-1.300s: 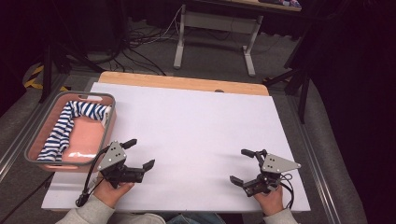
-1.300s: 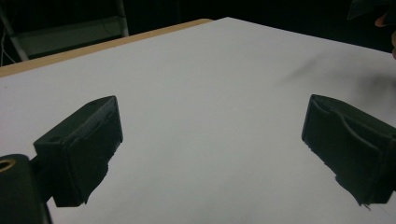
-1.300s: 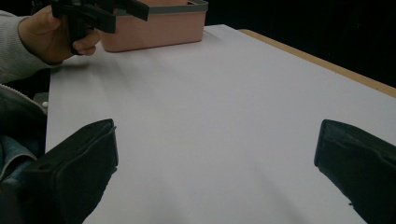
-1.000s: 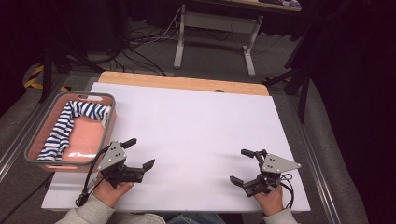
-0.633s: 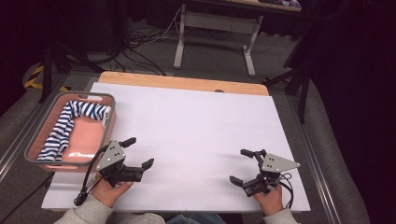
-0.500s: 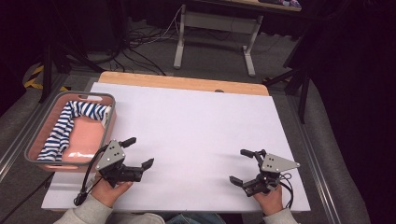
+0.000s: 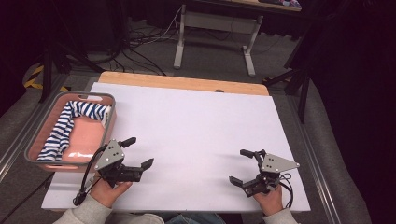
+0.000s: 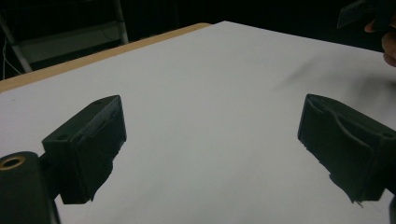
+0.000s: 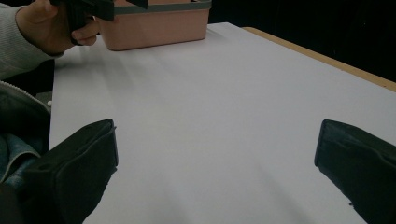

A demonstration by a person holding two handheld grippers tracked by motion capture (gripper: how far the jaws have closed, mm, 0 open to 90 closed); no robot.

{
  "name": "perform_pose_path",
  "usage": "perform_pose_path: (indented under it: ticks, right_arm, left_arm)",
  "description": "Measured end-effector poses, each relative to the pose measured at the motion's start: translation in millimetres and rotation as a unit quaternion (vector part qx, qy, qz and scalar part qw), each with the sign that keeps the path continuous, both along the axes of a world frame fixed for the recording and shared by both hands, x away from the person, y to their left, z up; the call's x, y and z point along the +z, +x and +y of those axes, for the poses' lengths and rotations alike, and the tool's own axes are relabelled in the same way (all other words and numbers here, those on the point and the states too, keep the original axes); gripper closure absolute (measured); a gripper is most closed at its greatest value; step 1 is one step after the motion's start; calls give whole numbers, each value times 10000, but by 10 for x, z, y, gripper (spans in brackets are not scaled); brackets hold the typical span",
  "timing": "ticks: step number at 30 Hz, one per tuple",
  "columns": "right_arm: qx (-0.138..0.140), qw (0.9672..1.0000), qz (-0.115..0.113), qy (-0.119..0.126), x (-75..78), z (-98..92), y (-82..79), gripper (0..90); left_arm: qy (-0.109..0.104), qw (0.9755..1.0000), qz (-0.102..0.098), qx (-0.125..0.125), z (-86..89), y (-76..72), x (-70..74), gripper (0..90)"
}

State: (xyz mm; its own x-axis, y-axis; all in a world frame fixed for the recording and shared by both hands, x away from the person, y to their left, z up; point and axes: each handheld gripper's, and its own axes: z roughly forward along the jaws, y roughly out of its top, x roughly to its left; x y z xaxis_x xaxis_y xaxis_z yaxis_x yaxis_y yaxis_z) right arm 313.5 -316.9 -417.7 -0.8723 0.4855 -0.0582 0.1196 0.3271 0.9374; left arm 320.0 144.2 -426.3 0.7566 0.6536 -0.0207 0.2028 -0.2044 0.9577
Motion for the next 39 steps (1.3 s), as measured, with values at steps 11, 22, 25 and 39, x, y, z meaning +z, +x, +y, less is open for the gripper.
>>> perform_pose_path:
  ticks: [11, 22, 25, 39]
  right_arm:
    - [6, 10000, 14, 0, -3, -1, 5, 0]
    - [6, 10000, 18, -16, -4, -1, 0, 0]
    - [0, 10000, 10, -19, -3, -2, -1, 0]
    - [-1, 10000, 8, -26, -6, -1, -4, 0]
  left_arm:
    - [12, 10000, -5, -8, -7, 2, -3, 87]
    - [21, 10000, -10, -13, -5, -2, 1, 87]
    - [16, 10000, -24, -9, -7, -4, 1, 87]
    - [27, 10000, -42, -11, -10, -6, 4, 87]
